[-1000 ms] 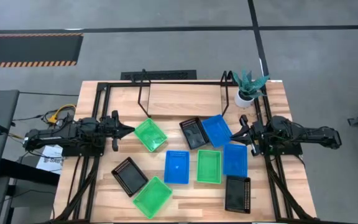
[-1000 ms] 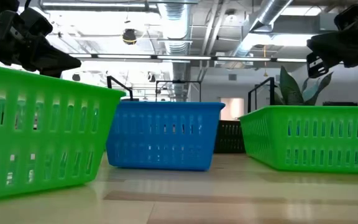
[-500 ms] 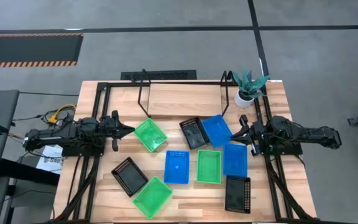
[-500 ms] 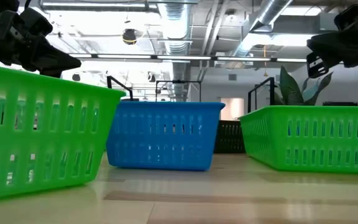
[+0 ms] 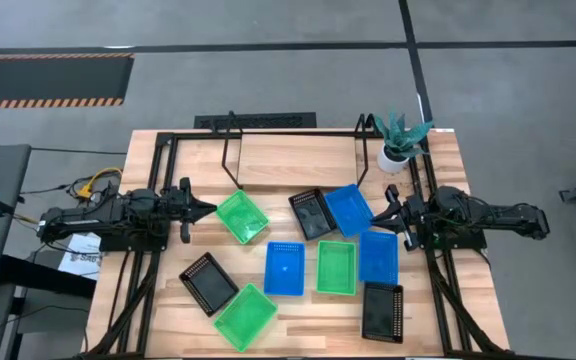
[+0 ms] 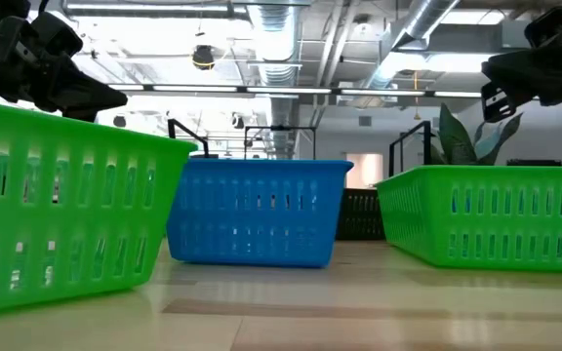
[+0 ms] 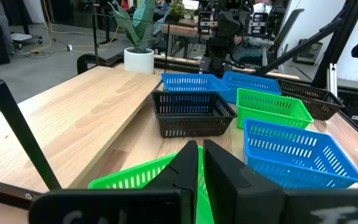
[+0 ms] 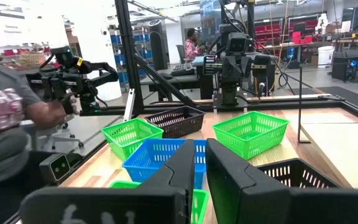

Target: Stack baskets on shelf by color

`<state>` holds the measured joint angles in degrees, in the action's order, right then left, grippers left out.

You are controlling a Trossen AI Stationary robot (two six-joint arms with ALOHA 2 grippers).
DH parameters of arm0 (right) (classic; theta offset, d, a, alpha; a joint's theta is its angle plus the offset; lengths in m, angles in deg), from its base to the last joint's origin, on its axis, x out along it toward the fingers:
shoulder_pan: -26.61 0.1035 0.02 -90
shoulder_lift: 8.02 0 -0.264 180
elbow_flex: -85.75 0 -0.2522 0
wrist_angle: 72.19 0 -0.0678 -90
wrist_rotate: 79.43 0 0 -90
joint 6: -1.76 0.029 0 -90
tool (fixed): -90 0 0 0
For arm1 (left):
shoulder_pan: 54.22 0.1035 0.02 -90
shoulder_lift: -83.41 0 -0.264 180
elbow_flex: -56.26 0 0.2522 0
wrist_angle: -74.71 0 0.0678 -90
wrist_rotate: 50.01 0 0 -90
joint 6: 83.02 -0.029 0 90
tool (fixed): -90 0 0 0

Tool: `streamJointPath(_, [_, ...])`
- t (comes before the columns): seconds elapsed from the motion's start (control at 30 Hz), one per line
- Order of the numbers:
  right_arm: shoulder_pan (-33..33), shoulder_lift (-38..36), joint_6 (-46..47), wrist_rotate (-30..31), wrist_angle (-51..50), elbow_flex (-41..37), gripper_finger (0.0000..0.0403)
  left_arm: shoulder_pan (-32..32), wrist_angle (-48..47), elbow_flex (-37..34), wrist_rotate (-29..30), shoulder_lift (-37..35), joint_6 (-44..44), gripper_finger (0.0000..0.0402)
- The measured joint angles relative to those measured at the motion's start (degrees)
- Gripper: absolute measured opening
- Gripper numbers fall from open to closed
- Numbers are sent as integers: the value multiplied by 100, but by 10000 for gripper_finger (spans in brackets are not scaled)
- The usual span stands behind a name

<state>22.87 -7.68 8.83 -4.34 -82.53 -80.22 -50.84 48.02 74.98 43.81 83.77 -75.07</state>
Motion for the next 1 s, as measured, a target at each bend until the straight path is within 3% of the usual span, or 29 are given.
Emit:
streamJointPath(0.33, [-8,0,1,0,27,-1,66,-1,100,-13,21,1,23,13])
streamJointPath(0.6, [-10,2,2,-3,548,-2,66,-2,144,-15,272,2,1213,13])
streamJointPath(0.8, [0,0,180,-2,862,-2,66,-2,248,-22,865,0,1857,13])
streamJointPath(1.0, [-15,2,513,-2,1080,1,66,-2,288,-22,974,1,2020,13])
